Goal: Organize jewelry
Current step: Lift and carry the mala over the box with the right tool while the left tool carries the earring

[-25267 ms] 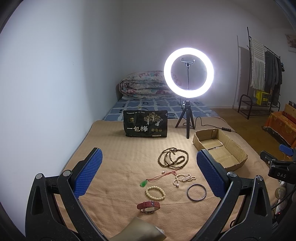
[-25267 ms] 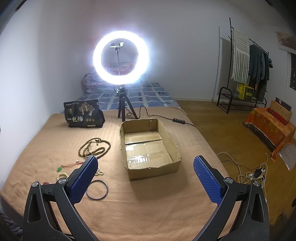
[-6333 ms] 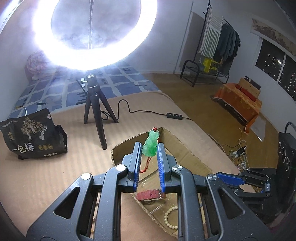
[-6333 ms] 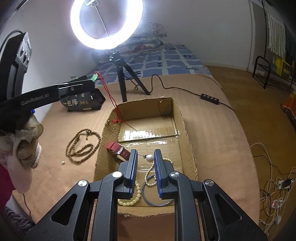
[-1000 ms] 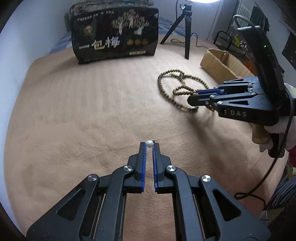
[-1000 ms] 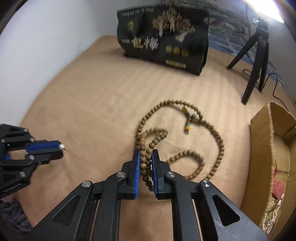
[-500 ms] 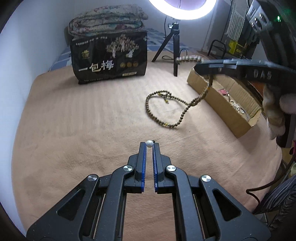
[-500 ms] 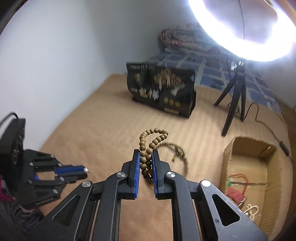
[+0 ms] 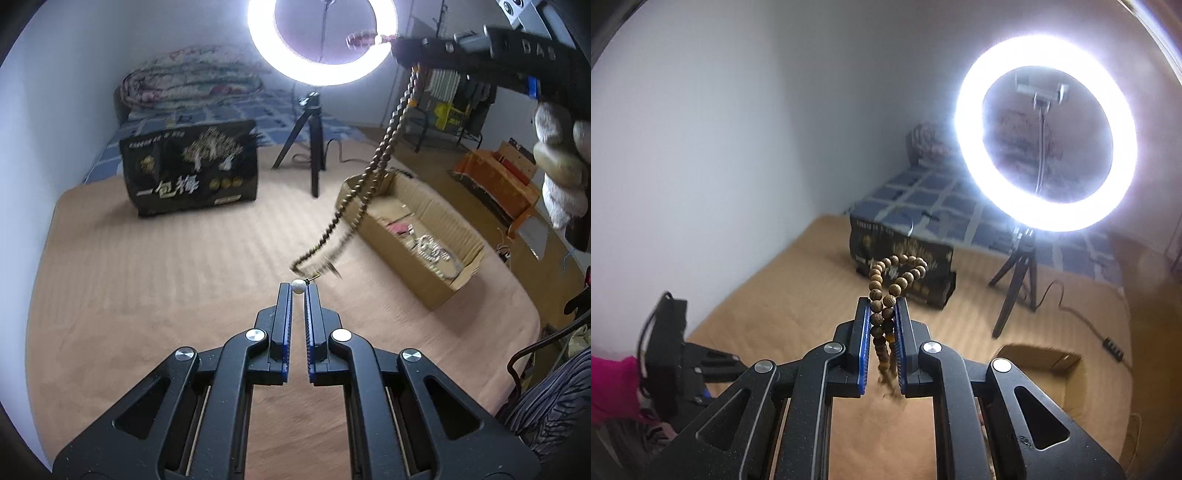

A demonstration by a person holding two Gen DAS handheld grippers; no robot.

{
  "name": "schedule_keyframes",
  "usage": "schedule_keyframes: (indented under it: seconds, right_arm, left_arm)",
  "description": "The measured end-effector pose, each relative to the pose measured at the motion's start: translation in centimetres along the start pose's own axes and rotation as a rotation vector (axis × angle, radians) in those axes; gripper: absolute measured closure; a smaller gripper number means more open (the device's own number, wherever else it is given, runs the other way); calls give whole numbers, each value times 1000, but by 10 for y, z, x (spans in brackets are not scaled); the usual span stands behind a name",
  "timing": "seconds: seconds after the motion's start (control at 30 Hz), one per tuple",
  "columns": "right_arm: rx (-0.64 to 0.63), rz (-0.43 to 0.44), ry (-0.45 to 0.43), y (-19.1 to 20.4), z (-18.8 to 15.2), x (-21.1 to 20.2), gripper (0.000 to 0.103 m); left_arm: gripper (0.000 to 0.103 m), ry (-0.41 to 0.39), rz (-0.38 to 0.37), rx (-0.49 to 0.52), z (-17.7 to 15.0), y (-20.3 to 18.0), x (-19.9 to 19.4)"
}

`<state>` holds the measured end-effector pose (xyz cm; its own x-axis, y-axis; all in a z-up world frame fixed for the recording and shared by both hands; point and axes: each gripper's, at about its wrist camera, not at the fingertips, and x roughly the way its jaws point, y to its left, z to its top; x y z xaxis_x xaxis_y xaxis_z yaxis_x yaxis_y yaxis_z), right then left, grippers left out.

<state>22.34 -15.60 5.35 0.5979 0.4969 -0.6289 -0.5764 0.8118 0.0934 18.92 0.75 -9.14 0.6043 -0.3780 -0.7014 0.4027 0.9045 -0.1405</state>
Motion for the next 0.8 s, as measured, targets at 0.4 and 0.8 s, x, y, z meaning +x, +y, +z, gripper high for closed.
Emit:
schedule_keyframes:
  seconds: [0.4,0.8]
  right_arm:
    - [-41,-107,-89,-26,18,-73,93]
    - [-8,-268,-87,-93,13,-82,93]
  left_arm:
    - [98,-42,-94,74,31,-59,6]
    - [98,-43,-166,140,56,-117,42]
